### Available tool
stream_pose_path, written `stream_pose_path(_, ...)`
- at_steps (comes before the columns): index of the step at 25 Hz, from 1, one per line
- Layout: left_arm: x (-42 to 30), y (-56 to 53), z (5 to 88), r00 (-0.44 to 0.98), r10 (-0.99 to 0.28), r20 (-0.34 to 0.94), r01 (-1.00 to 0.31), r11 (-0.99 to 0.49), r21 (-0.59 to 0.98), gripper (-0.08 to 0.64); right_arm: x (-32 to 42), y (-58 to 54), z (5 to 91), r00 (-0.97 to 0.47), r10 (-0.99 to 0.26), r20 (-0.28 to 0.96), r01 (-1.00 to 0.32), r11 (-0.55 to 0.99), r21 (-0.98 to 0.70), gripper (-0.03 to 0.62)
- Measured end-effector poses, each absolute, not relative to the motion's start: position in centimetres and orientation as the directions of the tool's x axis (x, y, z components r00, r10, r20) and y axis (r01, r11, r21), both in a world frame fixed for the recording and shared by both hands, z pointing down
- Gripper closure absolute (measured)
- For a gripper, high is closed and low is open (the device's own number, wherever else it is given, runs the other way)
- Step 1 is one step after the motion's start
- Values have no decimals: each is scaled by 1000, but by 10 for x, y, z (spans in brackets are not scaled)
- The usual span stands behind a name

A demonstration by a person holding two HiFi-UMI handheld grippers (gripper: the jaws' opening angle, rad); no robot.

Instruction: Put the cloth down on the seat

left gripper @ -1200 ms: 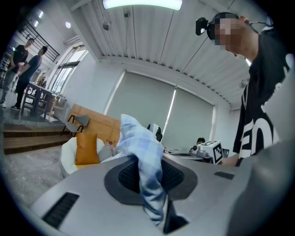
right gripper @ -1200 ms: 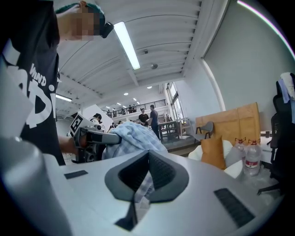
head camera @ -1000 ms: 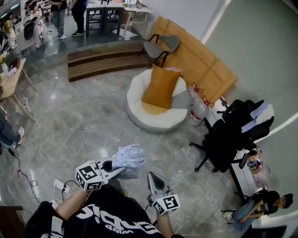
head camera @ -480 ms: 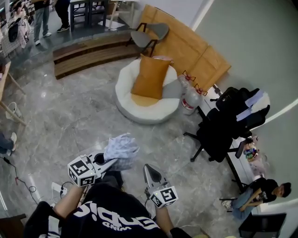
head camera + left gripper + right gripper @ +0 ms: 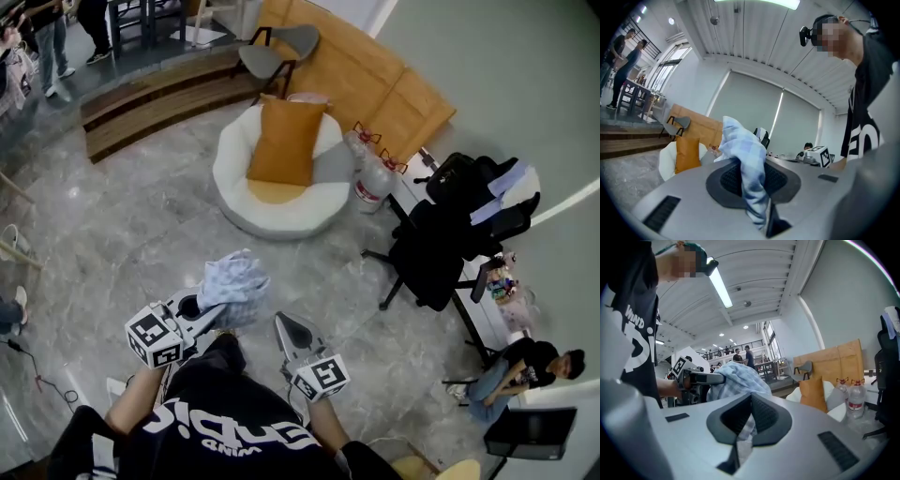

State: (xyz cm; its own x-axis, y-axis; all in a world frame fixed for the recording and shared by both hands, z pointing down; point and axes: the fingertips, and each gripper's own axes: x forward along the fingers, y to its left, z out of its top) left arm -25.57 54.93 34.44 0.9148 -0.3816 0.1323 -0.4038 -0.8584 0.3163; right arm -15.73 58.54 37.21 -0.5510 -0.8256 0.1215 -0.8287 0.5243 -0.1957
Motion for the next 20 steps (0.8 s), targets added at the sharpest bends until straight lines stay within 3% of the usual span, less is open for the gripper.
stream_pose_path(20, -245, 367, 345, 904, -413, 113, -428, -863, 267, 489, -158, 397, 366, -469, -874, 126, -879, 447, -166, 572)
